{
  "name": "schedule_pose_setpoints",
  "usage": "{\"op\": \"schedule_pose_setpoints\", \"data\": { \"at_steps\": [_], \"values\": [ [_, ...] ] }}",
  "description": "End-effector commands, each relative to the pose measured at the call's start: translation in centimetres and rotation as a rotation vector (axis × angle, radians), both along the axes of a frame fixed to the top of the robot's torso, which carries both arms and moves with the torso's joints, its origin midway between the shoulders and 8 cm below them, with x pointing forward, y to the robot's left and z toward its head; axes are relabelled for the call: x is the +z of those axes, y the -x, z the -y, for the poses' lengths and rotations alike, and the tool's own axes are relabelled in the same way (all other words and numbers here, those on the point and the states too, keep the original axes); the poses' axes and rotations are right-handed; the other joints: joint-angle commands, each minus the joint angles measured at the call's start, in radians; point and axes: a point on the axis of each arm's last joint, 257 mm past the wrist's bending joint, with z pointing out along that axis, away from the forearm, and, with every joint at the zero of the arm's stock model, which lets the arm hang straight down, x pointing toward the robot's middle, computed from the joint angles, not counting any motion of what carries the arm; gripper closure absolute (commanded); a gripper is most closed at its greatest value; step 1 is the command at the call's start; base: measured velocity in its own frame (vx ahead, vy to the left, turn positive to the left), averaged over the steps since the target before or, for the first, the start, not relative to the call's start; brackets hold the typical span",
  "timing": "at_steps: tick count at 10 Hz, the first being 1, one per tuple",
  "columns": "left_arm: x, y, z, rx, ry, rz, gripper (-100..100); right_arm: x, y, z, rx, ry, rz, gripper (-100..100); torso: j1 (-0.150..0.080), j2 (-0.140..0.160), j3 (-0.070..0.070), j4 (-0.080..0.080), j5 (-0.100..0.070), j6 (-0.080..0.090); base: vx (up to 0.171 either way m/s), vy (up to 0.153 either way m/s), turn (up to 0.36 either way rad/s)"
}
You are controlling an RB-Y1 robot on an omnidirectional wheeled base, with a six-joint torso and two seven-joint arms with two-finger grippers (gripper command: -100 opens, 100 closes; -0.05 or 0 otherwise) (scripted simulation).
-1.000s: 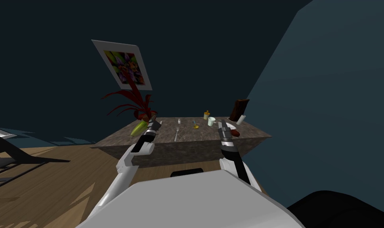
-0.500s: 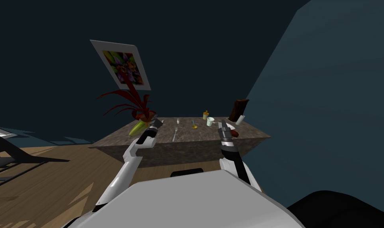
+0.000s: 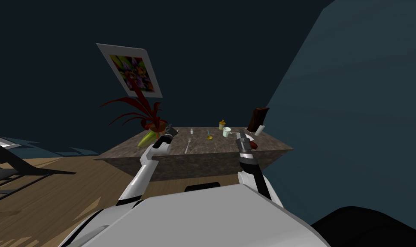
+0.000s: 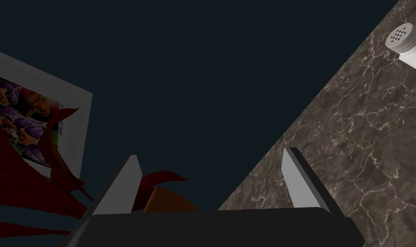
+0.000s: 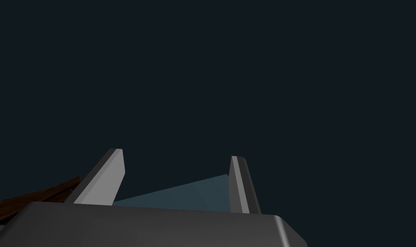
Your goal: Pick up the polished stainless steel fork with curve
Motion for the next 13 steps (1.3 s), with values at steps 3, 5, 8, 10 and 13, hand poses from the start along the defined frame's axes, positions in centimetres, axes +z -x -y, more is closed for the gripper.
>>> {"op": "schedule_pose_setpoints", "data": {
  "at_steps": [3, 5, 8, 10, 13],
  "values": [
    [-1.5, -2.2, -0.7, 0.019, 0.091, -0.091, -100, 0.0, 0.0, 0.0, 0.000, 0.000, 0.000, 0, 0.000, 0.000, 0.000, 0.000, 0.000, 0.000, 0.009, -0.051, 0.017],
    [-2.4, -3.4, -1.0, 0.034, 0.148, -0.142, -100, 0.0, 0.0, 0.0, 0.000, 0.000, 0.000, 0, 0.001, 0.000, 0.000, 0.000, 0.000, 0.000, 0.004, -0.045, 0.020],
    [-3.6, -5.3, -1.2, 0.059, 0.259, -0.218, -100, 0.0, 0.0, 0.0, 0.000, 0.000, 0.000, 0, 0.001, 0.000, 0.000, 0.000, 0.000, 0.000, 0.008, -0.046, 0.026],
    [-4.4, -6.2, -1.1, 0.074, 0.317, -0.272, -100, 0.0, 0.0, 0.0, 0.000, 0.000, 0.000, 0, 0.001, 0.000, 0.000, 0.000, 0.000, 0.000, 0.008, -0.042, 0.030],
    [-6.5, -6.8, -0.9, 0.100, 0.377, -0.357, -100, 0.0, 0.0, 0.0, 0.000, 0.000, 0.000, 0, 0.001, 0.000, 0.000, 0.000, 0.000, 0.000, 0.009, -0.037, 0.029]
  ]
}}
